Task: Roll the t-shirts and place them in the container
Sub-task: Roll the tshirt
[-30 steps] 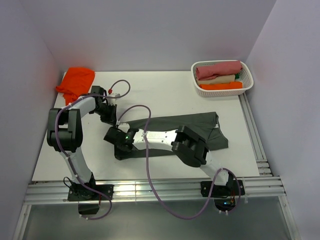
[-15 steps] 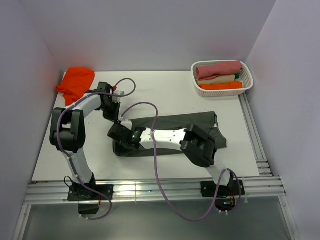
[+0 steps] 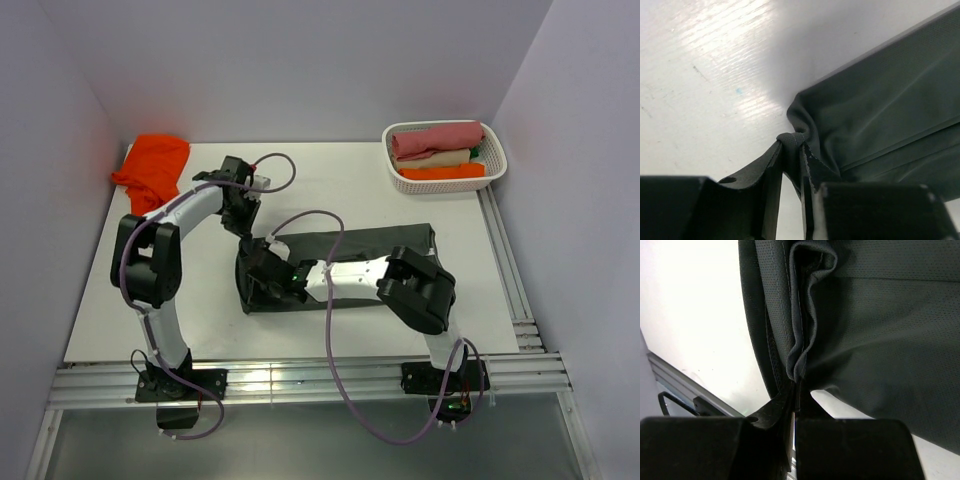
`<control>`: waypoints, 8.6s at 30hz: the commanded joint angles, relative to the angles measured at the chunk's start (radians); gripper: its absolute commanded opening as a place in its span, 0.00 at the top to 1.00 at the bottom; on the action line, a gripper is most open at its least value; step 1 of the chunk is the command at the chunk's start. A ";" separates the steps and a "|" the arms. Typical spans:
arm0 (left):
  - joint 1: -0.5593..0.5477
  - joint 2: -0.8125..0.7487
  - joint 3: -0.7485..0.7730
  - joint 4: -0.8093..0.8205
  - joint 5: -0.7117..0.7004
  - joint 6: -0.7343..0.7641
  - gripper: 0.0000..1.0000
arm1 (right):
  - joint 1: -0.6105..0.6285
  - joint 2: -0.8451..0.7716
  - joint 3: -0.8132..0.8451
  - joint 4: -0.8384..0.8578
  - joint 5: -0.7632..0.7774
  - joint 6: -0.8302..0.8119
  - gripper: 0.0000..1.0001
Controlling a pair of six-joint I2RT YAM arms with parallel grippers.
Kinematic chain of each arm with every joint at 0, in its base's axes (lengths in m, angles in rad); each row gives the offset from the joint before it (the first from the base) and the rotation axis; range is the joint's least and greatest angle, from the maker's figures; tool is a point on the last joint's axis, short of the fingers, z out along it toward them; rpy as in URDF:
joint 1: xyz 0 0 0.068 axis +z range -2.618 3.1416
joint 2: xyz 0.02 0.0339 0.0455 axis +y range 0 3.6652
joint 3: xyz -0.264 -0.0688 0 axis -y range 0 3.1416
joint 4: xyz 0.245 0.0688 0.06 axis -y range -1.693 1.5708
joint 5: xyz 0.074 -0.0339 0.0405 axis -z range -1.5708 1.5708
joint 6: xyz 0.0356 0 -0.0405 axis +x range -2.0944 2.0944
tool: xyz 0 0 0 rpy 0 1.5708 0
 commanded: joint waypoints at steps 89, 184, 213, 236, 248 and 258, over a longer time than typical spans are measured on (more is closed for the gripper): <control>-0.060 0.026 0.051 -0.202 0.339 0.115 0.72 | 0.041 0.081 0.299 -0.327 0.330 -0.035 0.63; 0.087 0.229 0.177 -0.183 0.367 0.128 0.64 | 0.127 -0.160 -0.191 0.067 0.298 -0.045 0.98; 0.091 0.164 0.271 -0.201 0.387 0.085 0.54 | 0.170 -0.215 -0.033 -0.256 0.445 0.047 0.70; 0.193 0.201 0.187 -0.285 0.747 0.275 0.27 | 0.125 0.262 0.658 -0.779 0.537 0.051 0.49; 0.193 0.220 0.075 -0.206 0.797 0.269 0.28 | 0.125 0.300 0.633 -0.750 0.511 0.045 0.45; 0.194 0.246 0.061 -0.161 0.772 0.224 0.35 | 0.125 0.365 0.639 -0.781 0.467 0.059 0.44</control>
